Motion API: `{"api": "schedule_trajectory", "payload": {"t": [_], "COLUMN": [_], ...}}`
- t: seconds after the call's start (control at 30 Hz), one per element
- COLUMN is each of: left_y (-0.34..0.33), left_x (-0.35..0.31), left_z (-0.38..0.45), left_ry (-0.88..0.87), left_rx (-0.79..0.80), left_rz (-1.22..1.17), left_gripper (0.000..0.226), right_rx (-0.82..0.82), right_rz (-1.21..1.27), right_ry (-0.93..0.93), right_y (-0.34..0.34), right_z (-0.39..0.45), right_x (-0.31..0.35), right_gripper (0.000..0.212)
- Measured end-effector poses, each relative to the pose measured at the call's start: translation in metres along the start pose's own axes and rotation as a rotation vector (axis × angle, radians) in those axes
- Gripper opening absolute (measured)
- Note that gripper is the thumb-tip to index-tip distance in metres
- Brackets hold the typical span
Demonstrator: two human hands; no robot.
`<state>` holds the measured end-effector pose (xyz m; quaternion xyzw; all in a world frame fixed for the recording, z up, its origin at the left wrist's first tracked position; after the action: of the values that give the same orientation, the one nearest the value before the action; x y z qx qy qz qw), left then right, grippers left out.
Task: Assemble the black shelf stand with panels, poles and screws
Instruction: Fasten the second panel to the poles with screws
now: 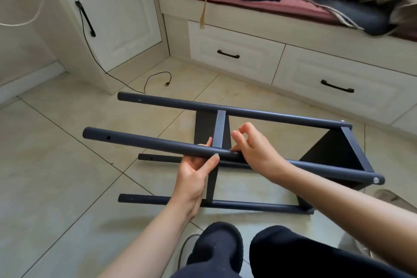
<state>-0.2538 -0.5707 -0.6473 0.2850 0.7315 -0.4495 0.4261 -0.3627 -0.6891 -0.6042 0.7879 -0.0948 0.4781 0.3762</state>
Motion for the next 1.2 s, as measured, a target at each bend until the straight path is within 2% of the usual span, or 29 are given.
{"api": "schedule_trajectory", "payload": {"t": [0.23, 0.37, 0.5, 0.57, 0.63, 0.73, 0.8, 0.9, 0.93, 0.97, 1.07, 1.13, 1.2], "left_y": [0.008, 0.016, 0.026, 0.032, 0.031, 0.019, 0.013, 0.012, 0.013, 0.014, 0.02, 0.021, 0.023], "left_x": [0.014, 0.015, 0.006, 0.0, -0.011, -0.037, -0.051, -0.06, -0.06, -0.062, -0.068, -0.073, -0.073], "left_z": [-0.004, -0.002, -0.004, -0.003, -0.006, -0.012, -0.01, 0.0, 0.006, 0.012, 0.036, 0.048, 0.058], "left_ry": [0.068, 0.122, 0.208, 0.196, 0.178, 0.081, -0.063, -0.484, -0.573, -0.564, -0.302, -0.237, -0.197], "left_rx": [-0.037, -0.053, -0.129, -0.185, -0.232, -0.315, -0.326, -0.195, -0.118, -0.009, 0.332, 0.483, 0.592], "left_rz": [-0.036, 0.049, 0.391, 0.619, 0.951, 1.447, 1.663, 1.771, 1.784, 1.777, 1.696, 1.721, 1.757], "left_gripper": [0.041, 0.041, 0.032, 0.039, 0.05, 0.063, 0.062, 0.051, 0.049, 0.053, 0.082, 0.093, 0.097], "right_rx": [0.032, 0.045, 0.051, 0.051, 0.055, 0.079, 0.107, 0.163, 0.18, 0.196, 0.263, 0.267, 0.189], "right_rz": [-0.084, -0.106, -0.106, -0.112, -0.126, -0.144, -0.14, -0.142, -0.148, -0.162, -0.266, -0.329, -0.326], "right_ry": [-0.025, -0.037, -0.036, -0.038, -0.042, -0.051, -0.051, -0.048, -0.043, -0.034, 0.016, 0.069, 0.122], "right_y": [-0.011, -0.013, -0.013, -0.012, -0.012, -0.012, -0.011, -0.008, -0.007, -0.006, -0.002, 0.005, 0.018], "right_z": [0.0, 0.0, 0.0, 0.0, 0.0, -0.001, -0.002, -0.003, -0.002, -0.002, 0.001, 0.004, 0.012], "right_x": [-0.011, -0.012, -0.012, -0.012, -0.011, -0.01, -0.01, -0.01, -0.01, -0.01, -0.004, -0.002, -0.001], "right_gripper": [0.018, 0.017, 0.017, 0.018, 0.019, 0.02, 0.022, 0.021, 0.02, 0.02, 0.018, 0.017, 0.017]}}
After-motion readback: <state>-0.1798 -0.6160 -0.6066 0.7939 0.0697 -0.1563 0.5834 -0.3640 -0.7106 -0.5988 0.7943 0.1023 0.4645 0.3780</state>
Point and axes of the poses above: each hand's wrist, its own z-axis towards the middle knuckle, its own y-axis out of the back of the hand, x = y × z, the point moved 3 cm from there along z, towards the middle knuckle, and after that the axes turned 11 degrees about x, right-handed, at the moved point
